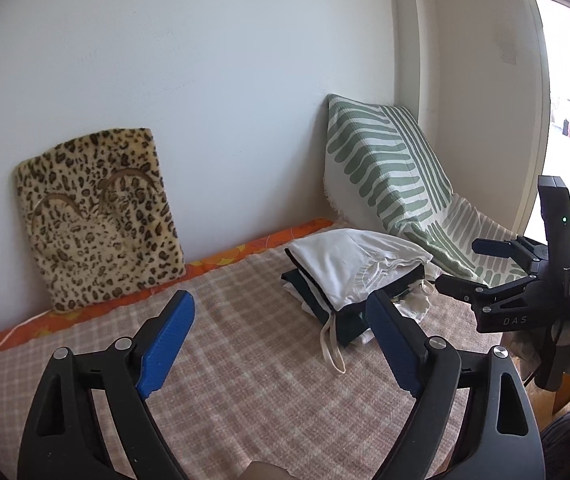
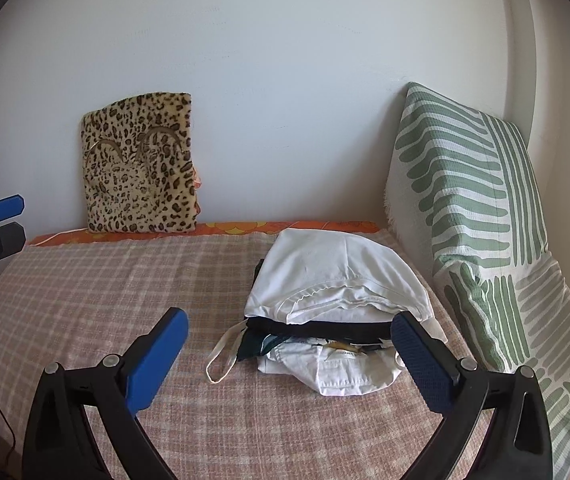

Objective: Fold small clothes

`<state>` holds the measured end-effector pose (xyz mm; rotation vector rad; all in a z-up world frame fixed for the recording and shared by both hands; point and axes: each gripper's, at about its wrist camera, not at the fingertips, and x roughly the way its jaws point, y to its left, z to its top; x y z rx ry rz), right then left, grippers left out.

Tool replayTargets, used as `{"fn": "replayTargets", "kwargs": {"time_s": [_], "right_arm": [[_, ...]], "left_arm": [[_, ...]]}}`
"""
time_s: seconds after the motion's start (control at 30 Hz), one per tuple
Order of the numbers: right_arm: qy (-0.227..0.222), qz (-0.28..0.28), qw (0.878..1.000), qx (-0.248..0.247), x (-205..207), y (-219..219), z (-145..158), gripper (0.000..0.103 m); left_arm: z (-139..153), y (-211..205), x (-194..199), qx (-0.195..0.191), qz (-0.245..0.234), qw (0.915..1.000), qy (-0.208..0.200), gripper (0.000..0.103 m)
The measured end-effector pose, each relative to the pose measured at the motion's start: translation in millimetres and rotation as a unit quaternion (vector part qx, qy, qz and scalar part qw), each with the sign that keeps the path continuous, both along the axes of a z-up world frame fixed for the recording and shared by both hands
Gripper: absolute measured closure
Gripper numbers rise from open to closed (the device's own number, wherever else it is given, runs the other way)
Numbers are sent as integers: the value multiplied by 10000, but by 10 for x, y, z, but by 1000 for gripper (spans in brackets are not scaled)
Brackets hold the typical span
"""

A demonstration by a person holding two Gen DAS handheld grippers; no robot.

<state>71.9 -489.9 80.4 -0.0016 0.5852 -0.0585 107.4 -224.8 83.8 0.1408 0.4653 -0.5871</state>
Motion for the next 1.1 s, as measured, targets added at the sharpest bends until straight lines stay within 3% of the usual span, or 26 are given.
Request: {"fn": "replayTargets", "kwargs": {"time_s": [0.13, 0.3, 0.5, 1.1], "right_arm": [[-101, -19, 9999, -133, -111, 239, -38, 0], [-216, -63, 9994, -254, -234, 452, -139, 0], [-317, -245, 9991, -118, -289, 511, -224, 0], [-364, -325, 9988, -13, -296, 463, -281, 0]], "left_arm": [[-117, 242, -180, 13, 210, 9998, -42, 5], [-325, 491, -363, 198, 475, 9986, -87, 4], [-522, 707, -491, 109, 629, 9978, 149, 4], [-705, 694, -651, 250, 689, 9972, 118, 0]]}}
